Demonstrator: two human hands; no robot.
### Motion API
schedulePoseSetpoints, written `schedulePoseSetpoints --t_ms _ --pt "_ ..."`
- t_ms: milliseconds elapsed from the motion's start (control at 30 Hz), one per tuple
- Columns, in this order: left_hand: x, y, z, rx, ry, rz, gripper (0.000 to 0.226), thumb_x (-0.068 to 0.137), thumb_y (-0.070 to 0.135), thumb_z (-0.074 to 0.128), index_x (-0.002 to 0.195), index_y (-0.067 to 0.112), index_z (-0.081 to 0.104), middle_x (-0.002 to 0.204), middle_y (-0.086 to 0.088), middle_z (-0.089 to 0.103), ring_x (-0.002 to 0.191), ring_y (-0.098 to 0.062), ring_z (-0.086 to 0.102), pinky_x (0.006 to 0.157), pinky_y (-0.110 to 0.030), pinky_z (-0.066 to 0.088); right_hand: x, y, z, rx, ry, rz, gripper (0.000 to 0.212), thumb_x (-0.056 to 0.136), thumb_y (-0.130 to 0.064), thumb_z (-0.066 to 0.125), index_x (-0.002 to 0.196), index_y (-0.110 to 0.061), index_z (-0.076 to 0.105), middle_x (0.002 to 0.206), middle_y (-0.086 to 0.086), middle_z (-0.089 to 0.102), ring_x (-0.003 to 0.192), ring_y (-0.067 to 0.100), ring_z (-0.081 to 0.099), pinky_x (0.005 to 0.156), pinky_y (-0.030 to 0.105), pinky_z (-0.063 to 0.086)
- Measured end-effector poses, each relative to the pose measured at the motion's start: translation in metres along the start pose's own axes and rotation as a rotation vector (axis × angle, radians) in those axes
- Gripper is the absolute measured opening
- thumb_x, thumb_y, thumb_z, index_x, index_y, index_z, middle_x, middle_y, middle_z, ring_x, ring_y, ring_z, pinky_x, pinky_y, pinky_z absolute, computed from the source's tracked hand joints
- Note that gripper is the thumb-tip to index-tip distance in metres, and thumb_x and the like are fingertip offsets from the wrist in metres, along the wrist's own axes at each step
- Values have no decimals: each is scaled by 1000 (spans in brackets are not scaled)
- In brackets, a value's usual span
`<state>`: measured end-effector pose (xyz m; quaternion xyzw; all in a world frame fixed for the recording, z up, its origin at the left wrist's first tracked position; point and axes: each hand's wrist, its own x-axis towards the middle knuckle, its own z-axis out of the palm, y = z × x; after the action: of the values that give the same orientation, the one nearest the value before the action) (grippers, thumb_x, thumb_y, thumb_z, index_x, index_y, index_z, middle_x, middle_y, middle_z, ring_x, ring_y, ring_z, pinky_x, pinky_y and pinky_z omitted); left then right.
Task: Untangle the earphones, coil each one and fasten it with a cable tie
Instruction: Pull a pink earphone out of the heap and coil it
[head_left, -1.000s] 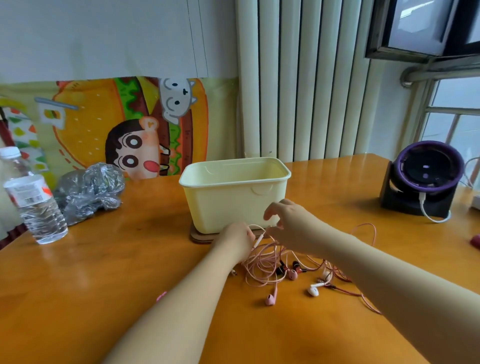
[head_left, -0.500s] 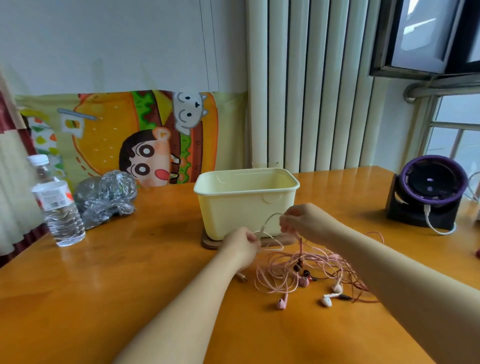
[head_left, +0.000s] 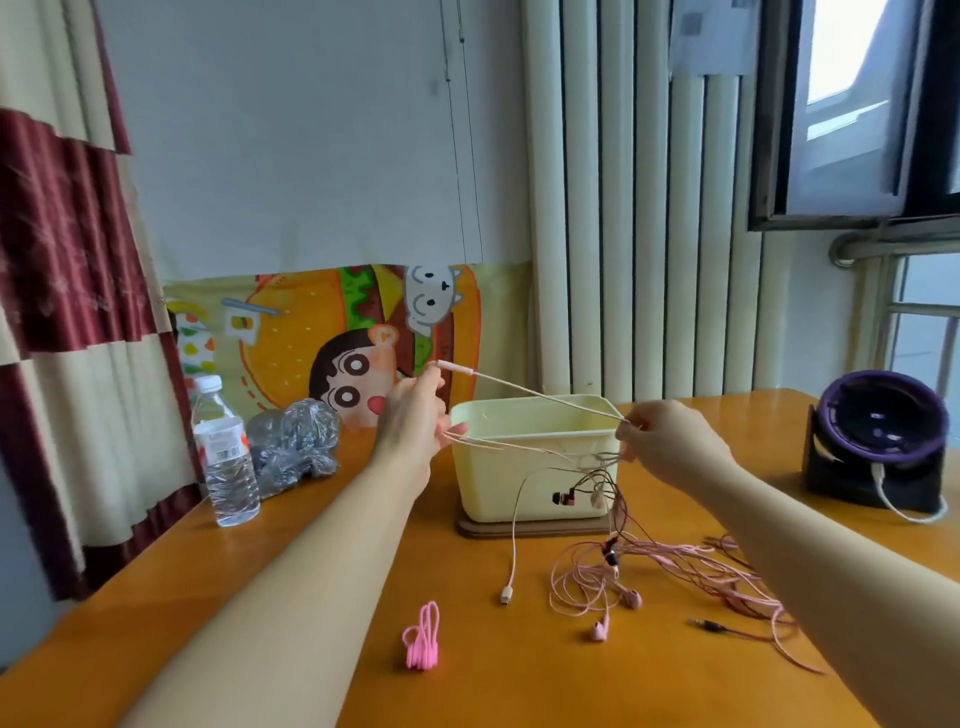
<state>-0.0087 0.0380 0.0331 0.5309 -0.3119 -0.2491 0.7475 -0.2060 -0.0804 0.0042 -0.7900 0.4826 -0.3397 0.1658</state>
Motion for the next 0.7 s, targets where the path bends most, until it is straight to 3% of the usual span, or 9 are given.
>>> schedulePoseSetpoints --t_ms 133,267,333,433,500,567,633,700 --pt "-6 10 -12 98 -82 -96 50 93 56 42 78 10 55 41 8 31 37 -7 27 54 -28 38 -5 -1 5 -136 -261 99 38 97 -37 40 76 -13 62 73 0 67 75 16 65 76 33 54" --pt "-12 14 -20 718 50 260 67 91 65 31 75 9 63 66 -1 54 59 -15 47 55 -26 35 -12 -2 7 -87 -419 210 56 101 -42 25 75 -7 60 60 4 68 65 15 62 77 32 45" --pt "-16 16 -23 870 80 437 65 92 63 32 69 8 59 65 -3 56 59 -16 49 51 -27 33 -16 -2 4 -20 -381 220 55 102 -38 26 76 -5 61 59 6 69 61 16 61 69 27 46" --pt "-16 10 -34 1115 34 577 54 92 59 37 60 17 45 55 1 50 55 -18 50 49 -27 33 -22 -4 -3 353 -255 197 46 103 -29 32 81 -3 63 61 7 66 53 14 56 52 20 41" --pt "-13 2 -39 1189 -61 473 55 93 60 33 64 17 53 62 -1 56 63 -20 56 58 -30 45 -28 -9 -8 571 -253 167 47 102 -32 33 82 -4 65 62 6 65 59 15 56 59 25 41" --pt "-16 -2 -39 1097 -237 206 64 96 59 23 77 15 66 71 -3 62 64 -17 55 67 -31 46 -31 -16 -10 608 -258 65 51 102 -36 32 81 -5 67 59 6 62 62 17 57 65 28 42" --pt "-24 -7 -33 881 -437 -115 64 99 54 17 93 16 67 83 -4 64 52 -10 41 57 -26 38 -35 -28 -12 598 -289 -54 50 101 -36 33 83 -6 67 61 6 59 64 17 57 66 27 46" --pt "-31 -13 -26 679 -543 -249 51 102 45 20 111 16 62 101 -6 63 50 -7 32 53 -21 32 -38 -40 -14 580 -372 -131 47 101 -36 32 87 -7 66 68 7 62 67 14 60 67 26 49"
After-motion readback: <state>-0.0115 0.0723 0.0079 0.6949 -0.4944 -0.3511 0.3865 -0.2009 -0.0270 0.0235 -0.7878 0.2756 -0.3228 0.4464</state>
